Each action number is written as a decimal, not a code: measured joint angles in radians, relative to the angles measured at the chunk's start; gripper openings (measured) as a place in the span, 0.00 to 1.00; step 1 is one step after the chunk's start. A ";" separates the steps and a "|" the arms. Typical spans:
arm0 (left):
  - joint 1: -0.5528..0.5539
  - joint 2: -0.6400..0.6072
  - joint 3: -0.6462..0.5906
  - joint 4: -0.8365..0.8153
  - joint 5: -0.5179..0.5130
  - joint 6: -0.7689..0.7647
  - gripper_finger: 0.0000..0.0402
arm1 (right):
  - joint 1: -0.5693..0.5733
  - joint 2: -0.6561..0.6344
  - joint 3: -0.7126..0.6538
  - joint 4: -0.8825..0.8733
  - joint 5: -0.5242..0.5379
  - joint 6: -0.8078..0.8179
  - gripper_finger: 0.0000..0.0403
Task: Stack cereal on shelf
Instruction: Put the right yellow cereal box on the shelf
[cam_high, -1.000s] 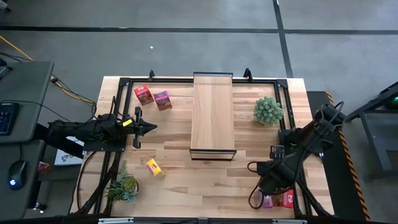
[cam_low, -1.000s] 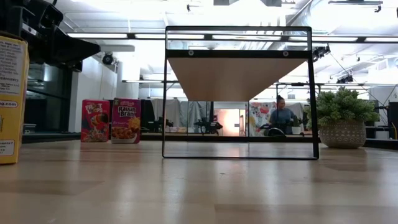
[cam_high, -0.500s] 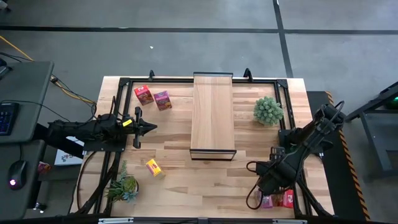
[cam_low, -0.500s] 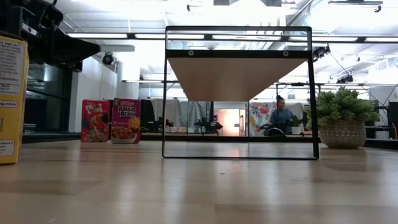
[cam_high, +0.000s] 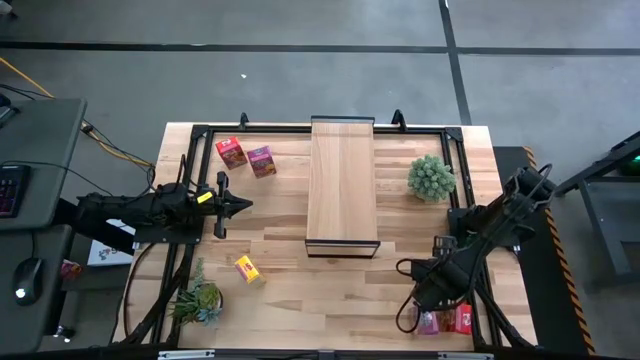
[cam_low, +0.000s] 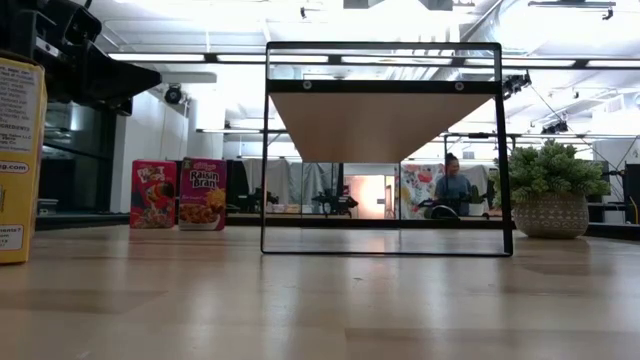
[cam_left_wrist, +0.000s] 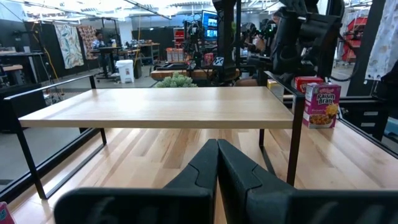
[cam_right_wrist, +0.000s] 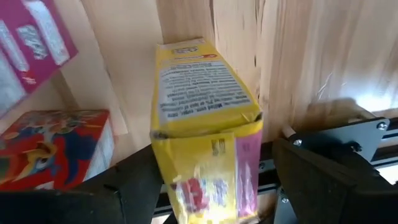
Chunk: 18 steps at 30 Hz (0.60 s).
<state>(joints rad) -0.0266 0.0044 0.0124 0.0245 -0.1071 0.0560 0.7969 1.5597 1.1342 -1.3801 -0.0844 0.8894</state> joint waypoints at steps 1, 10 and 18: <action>0.000 0.000 0.000 0.000 0.000 0.000 0.00 | 0.000 0.000 -0.007 0.009 -0.001 0.000 0.71; 0.000 0.000 0.000 0.000 0.000 0.000 0.00 | -0.001 0.000 -0.016 0.020 -0.010 -0.032 0.50; 0.000 0.000 0.000 0.000 0.000 0.000 0.00 | -0.045 -0.050 0.019 -0.075 -0.083 -0.060 0.34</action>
<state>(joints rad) -0.0265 0.0044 0.0124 0.0246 -0.1071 0.0559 0.7514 1.5096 1.1535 -1.4548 -0.1677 0.8290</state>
